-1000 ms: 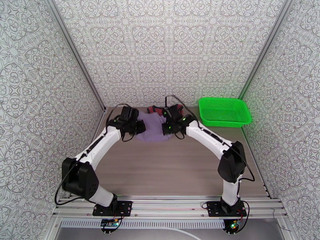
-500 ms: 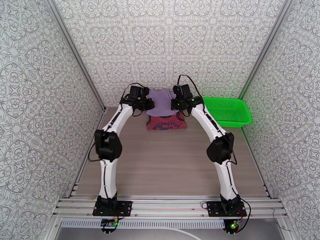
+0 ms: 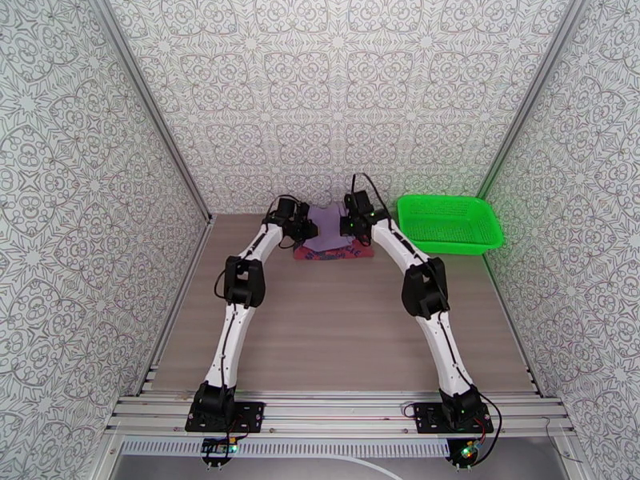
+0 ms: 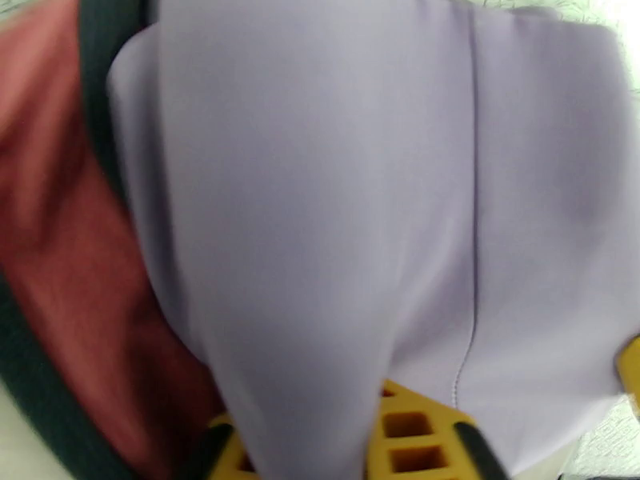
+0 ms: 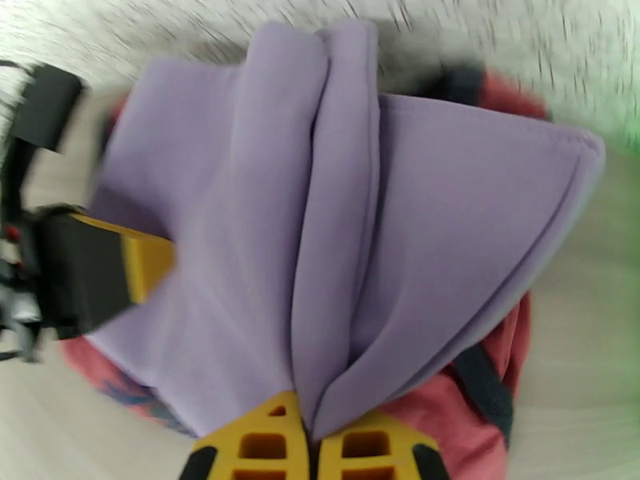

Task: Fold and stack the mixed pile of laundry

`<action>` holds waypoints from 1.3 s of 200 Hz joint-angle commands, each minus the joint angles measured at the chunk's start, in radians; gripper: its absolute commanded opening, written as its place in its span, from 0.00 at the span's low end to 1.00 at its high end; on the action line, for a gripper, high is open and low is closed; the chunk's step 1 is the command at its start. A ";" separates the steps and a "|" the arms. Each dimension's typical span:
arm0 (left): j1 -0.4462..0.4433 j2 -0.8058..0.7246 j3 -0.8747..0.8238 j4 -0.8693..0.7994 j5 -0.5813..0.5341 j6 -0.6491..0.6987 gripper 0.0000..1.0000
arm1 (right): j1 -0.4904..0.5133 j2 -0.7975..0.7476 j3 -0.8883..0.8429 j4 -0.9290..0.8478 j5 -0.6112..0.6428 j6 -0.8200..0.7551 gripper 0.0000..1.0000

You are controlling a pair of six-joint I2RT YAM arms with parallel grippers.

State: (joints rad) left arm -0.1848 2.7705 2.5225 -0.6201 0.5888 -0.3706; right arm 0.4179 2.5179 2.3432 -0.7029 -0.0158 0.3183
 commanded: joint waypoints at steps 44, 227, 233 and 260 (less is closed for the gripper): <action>0.053 -0.005 0.006 -0.009 -0.008 -0.008 0.99 | -0.059 0.036 -0.001 0.001 0.078 0.090 0.32; -0.049 -1.044 -0.812 0.338 -0.478 0.390 0.99 | -0.063 -0.952 -0.931 0.437 0.201 -0.120 0.99; -0.034 -1.119 -0.932 0.438 -0.489 0.391 0.99 | -0.064 -0.997 -1.004 0.485 0.243 -0.140 0.99; 0.053 -1.396 -1.497 0.968 -0.549 0.413 0.99 | -0.070 -1.139 -1.347 0.749 0.310 -0.266 0.99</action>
State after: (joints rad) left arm -0.2153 1.5013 1.4239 -0.1566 0.1604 -0.0219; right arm 0.3576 1.4387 1.2594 -0.2207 0.1658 0.1974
